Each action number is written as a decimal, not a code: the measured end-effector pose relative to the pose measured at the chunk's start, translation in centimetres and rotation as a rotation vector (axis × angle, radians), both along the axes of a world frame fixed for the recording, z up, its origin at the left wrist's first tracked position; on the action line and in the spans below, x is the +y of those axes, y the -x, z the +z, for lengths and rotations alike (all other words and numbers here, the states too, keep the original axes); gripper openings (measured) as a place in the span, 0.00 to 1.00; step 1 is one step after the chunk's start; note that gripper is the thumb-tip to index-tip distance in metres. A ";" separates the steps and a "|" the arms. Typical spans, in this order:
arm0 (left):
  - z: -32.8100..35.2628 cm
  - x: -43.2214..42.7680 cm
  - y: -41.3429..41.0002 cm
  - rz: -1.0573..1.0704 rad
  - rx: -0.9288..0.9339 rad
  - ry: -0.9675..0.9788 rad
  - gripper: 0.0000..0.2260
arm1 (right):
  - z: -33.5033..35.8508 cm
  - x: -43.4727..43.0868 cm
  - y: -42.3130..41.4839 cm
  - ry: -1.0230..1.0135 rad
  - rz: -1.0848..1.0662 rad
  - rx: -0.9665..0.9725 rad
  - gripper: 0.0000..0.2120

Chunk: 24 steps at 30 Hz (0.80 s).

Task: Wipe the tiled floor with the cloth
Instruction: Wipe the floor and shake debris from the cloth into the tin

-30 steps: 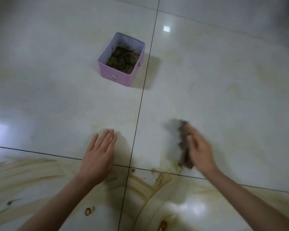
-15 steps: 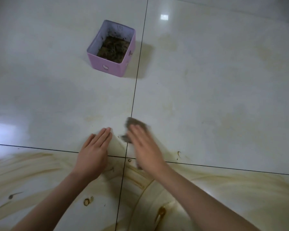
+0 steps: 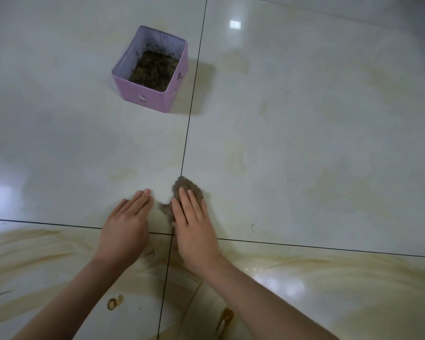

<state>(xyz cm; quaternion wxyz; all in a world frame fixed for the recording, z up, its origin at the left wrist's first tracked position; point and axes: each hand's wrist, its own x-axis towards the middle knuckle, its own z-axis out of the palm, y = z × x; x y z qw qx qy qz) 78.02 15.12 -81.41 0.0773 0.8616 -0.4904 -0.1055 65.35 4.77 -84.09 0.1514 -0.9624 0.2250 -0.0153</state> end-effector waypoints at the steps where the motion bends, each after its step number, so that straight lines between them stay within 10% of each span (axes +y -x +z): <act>1: 0.1 0.0 -0.2 -0.007 -0.004 0.006 0.23 | 0.0 -1.3 0.9 -0.020 0.086 0.030 0.33; 10: 0.1 0.3 -0.6 -0.006 0.033 0.031 0.26 | 0.8 -9.6 15.7 0.035 -0.734 0.176 0.26; 17: -0.1 1.0 -0.9 0.100 0.162 0.127 0.25 | -1.0 3.1 -0.1 0.026 -0.245 -0.072 0.27; 20: 0.8 2.2 -1.8 0.114 0.089 0.098 0.23 | 0.4 2.1 -4.3 -0.274 -0.019 -0.116 0.29; 24: 1.1 4.8 -3.4 0.173 0.023 -0.017 0.25 | 3.5 -4.3 -3.8 -0.576 -0.237 -0.325 0.24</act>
